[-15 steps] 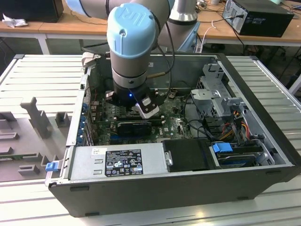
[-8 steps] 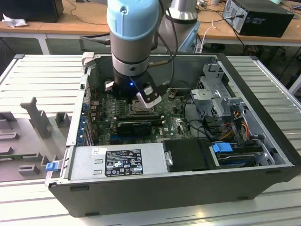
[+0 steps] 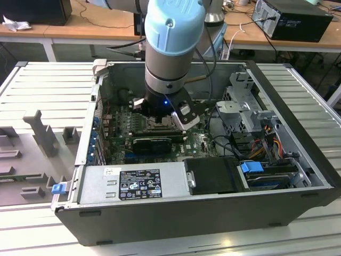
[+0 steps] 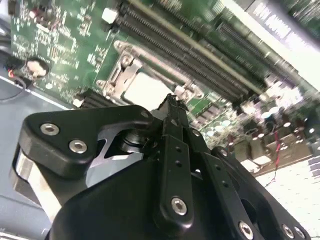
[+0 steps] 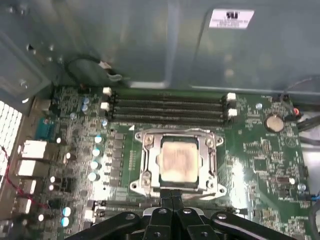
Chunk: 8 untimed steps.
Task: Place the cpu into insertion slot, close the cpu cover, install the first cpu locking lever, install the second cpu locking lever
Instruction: 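Install the second cpu locking lever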
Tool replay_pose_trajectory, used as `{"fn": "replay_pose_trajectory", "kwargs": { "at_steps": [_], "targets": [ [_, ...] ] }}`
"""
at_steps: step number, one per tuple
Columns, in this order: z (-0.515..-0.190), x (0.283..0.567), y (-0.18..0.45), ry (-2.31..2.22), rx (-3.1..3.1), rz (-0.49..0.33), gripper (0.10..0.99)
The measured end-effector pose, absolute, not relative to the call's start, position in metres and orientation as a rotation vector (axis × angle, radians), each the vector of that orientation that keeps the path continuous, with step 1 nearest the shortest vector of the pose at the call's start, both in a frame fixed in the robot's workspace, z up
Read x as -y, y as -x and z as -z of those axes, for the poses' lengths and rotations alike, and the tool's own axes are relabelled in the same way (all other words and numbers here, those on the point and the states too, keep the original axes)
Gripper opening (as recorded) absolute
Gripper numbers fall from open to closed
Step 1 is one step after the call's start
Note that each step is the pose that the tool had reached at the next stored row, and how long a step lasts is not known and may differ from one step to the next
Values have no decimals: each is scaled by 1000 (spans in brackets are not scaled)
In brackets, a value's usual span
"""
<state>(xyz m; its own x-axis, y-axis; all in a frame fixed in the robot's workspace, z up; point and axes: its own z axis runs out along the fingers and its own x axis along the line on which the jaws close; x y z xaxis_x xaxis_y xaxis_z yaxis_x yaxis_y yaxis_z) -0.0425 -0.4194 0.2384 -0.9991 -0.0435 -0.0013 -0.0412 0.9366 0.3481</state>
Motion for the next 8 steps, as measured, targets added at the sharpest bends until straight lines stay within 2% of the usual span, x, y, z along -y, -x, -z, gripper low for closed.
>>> {"fn": "replay_pose_trajectory", "kwargs": {
  "at_steps": [8],
  "targets": [
    [-213,420,62,-68,3085,554,106]
  ]
}}
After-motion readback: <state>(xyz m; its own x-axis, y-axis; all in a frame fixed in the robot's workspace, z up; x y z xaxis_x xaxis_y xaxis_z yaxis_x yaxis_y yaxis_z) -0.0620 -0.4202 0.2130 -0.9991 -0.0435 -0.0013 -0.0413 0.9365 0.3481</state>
